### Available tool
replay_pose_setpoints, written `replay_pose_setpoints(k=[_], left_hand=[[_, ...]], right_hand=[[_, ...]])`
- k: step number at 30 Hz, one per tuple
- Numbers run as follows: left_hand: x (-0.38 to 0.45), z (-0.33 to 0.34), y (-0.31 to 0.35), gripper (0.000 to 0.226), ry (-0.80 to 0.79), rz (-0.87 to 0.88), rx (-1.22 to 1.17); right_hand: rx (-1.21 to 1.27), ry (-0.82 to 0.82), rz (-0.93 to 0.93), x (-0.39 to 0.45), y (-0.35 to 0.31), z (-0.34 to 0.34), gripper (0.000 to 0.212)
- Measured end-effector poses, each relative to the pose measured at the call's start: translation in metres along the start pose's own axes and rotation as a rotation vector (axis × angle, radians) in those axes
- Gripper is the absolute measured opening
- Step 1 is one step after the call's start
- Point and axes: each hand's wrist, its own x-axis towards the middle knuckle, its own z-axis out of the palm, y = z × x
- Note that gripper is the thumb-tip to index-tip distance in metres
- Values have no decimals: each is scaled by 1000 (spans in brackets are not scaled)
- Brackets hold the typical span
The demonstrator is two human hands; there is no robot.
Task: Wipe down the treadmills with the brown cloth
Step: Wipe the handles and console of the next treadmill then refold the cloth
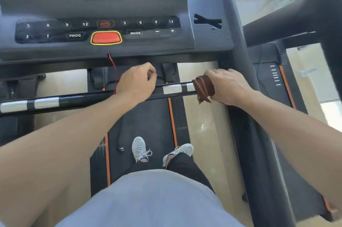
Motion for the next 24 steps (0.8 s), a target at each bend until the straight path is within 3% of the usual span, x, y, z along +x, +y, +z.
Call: replay_pose_setpoints(k=[6,10,14,18,24], left_hand=[[2,-2,7,24,12,-193,-90],[5,-1,11,44,-19,-229,-92],[13,-8,0,49,85,-319,-402],[13,-6,0,52,36,-292,-408],[7,-3,6,55,-106,-216,-180]], right_hand=[[26,21,27,6,-27,9,56],[68,149,-114,27,-123,16,64],[108,295,-207,44,-178,31,59],[4,241,-226,36,-138,23,50],[-25,144,-21,-8,-12,13,58]])
